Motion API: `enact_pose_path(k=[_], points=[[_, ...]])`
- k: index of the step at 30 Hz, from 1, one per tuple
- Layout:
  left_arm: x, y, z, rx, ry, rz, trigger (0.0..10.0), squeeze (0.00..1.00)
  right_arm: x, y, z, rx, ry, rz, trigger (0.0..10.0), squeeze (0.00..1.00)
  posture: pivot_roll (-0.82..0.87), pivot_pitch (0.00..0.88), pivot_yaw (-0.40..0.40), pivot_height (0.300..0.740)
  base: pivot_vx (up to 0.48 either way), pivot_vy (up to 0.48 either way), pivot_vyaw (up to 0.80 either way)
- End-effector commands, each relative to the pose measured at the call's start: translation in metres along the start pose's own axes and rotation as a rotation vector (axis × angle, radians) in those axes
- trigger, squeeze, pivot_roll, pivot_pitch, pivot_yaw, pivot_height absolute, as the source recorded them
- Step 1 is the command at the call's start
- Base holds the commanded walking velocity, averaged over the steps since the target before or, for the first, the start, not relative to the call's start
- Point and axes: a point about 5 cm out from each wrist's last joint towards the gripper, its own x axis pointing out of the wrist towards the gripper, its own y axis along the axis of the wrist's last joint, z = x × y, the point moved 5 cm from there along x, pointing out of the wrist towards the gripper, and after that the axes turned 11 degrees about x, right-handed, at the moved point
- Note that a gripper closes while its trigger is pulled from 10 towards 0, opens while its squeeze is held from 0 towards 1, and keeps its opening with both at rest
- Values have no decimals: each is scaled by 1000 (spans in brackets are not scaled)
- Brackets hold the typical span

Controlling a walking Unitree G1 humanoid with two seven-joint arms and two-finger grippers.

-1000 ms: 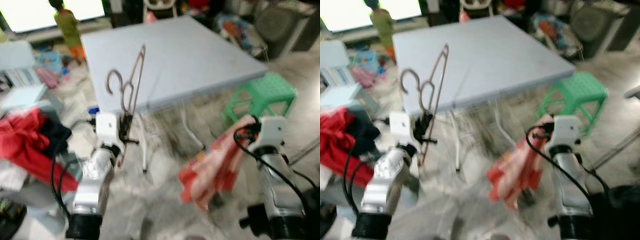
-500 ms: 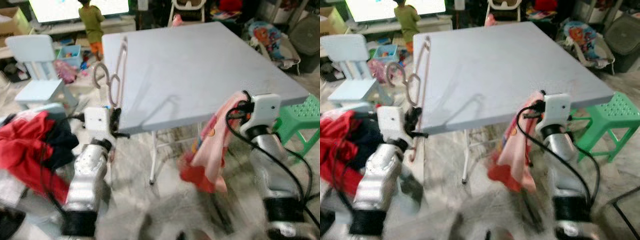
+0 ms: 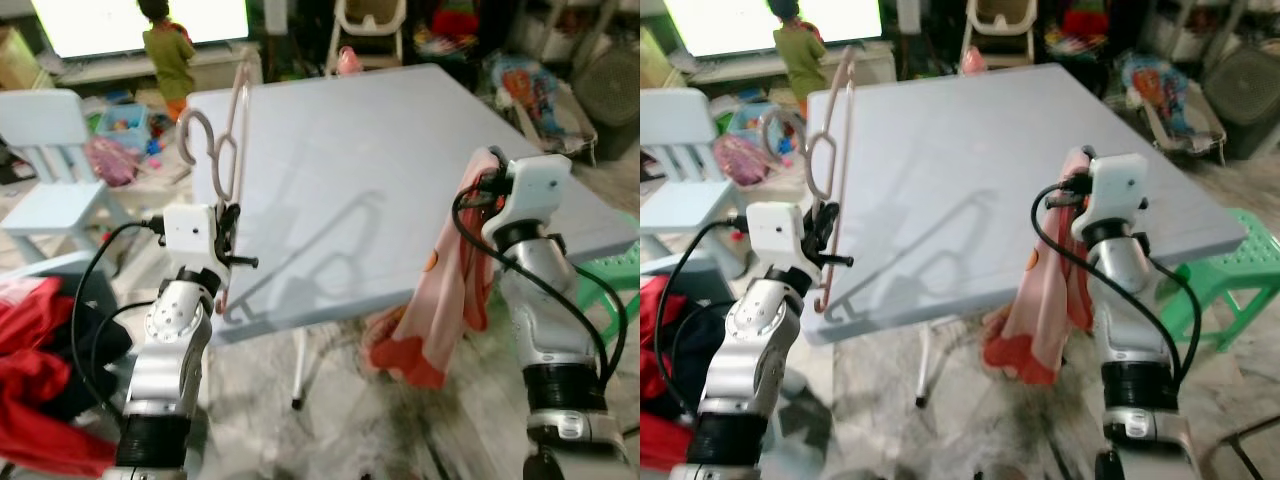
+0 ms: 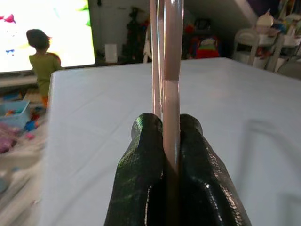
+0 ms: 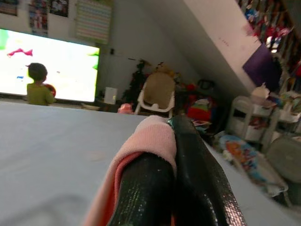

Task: Hang hanger

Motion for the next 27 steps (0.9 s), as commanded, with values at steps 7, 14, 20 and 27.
enact_pose_path(k=[7, 14, 20, 27], points=[[1, -8, -4, -6, 44, -43, 10000, 0, 76, 78, -29, 39, 153, 171, 10000, 0, 27, 0, -14, 740, 164, 0, 0], [4, -8, -3, -4, 70, -48, 10000, 0, 118, 167, -75, 70, 250, 319, 10000, 0, 44, 0, -36, 740, 0, 0, 0], [0, -8, -4, -8, 95, -46, 10000, 0, 126, 197, -86, 138, 234, 375, 10000, 0, 71, 0, -64, 740, 0, 0, 0], [-2, -15, 0, -10, 82, -76, 10000, 0, 99, 7, -69, 161, 150, -244, 10000, 1000, 63, 0, -51, 740, 0, 0, 0]])
